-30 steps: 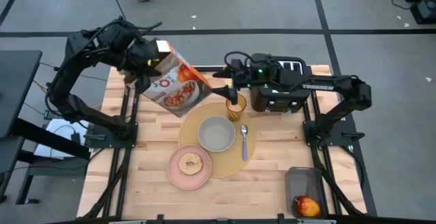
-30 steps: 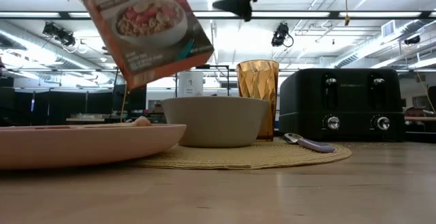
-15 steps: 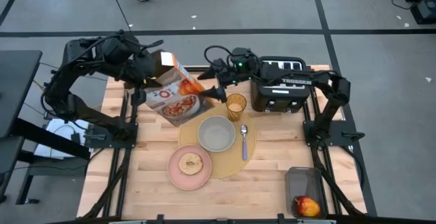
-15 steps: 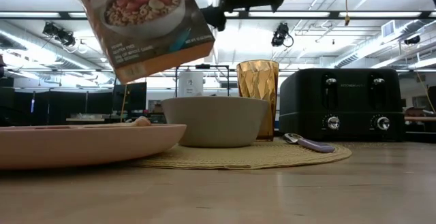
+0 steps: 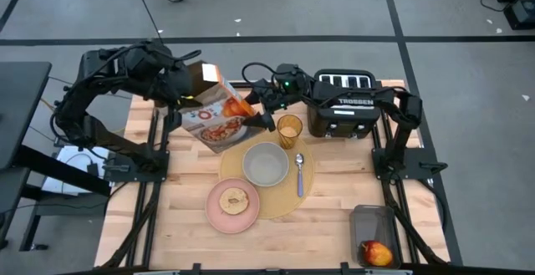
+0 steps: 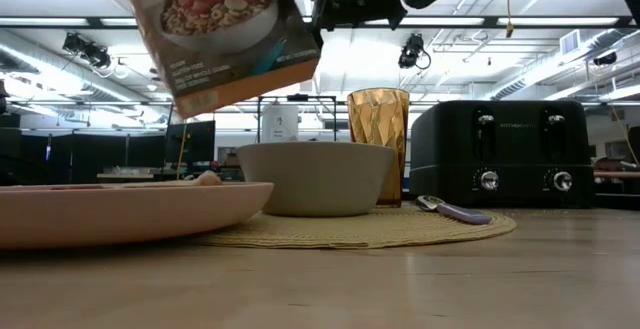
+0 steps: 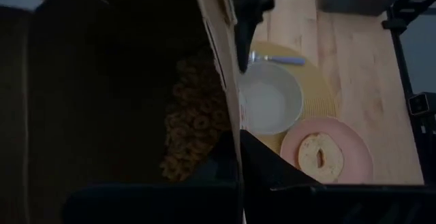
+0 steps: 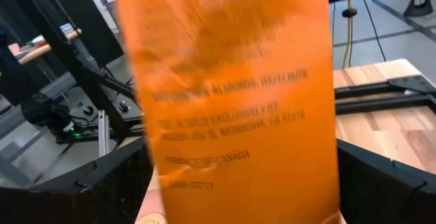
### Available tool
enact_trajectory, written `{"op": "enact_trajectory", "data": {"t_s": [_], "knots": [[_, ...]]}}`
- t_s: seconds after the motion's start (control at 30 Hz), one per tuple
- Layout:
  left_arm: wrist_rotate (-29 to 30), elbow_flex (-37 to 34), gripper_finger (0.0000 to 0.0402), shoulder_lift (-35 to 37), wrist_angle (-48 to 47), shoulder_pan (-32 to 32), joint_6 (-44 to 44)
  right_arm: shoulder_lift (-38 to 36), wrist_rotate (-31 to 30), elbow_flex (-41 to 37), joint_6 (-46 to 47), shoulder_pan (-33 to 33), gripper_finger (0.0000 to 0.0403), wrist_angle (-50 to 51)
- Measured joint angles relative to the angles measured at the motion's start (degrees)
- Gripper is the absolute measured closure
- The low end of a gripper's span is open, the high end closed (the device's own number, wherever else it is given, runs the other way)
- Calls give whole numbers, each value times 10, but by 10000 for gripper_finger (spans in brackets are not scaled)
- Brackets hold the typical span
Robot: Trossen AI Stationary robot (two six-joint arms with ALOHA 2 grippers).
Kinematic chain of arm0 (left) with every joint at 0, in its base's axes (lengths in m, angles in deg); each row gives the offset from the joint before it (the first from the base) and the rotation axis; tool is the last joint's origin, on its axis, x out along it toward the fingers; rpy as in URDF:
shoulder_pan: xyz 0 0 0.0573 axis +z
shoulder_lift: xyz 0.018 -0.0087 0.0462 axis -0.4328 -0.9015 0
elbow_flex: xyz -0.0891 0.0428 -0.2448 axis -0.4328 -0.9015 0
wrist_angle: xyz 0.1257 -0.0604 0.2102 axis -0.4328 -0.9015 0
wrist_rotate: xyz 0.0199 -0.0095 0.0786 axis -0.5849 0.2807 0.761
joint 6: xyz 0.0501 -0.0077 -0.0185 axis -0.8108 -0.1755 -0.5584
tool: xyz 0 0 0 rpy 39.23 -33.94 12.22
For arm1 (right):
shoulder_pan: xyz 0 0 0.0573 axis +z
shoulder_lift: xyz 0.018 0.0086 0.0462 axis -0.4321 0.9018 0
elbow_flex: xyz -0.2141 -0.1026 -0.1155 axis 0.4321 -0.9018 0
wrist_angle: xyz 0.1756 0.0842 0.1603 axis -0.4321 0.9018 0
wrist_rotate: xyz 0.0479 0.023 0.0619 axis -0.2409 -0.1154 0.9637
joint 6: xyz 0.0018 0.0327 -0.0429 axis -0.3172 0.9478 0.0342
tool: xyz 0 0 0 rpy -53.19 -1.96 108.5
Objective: Arrange a breakfast setting
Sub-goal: Pour the cereal on the gray bowl
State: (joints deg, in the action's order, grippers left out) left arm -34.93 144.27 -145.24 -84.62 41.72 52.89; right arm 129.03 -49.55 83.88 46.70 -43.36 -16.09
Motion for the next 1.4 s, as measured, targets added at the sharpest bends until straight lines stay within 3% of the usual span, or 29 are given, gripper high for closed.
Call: {"op": "enact_trajectory", "data": {"t_s": [0.27, 0.63, 0.8, 1.1, 1.23, 1.4], "knots": [[-6, -2, 400, -10, 15, 0, -4, 0, 7, 0, 16, 1, 26, -10], [-5, -2, 377, -12, 35, 0, 27, 1, 10, -1, 13, 3, 184, -18], [-5, 23, 326, 2, 33, 1, 33, 1, 11, -1, 15, 4, 186, -34], [58, 162, 176, 31, -10, 6, 77, -16, 5, -2, 50, 3, 187, -65], [76, 128, 134, 91, 18, 6, 127, -52, -2, -2, 86, 3, 187, -110], [88, 46, 122, 140, 61, 6, 185, -112, -36, -1, 109, 3, 188, -138]]}}
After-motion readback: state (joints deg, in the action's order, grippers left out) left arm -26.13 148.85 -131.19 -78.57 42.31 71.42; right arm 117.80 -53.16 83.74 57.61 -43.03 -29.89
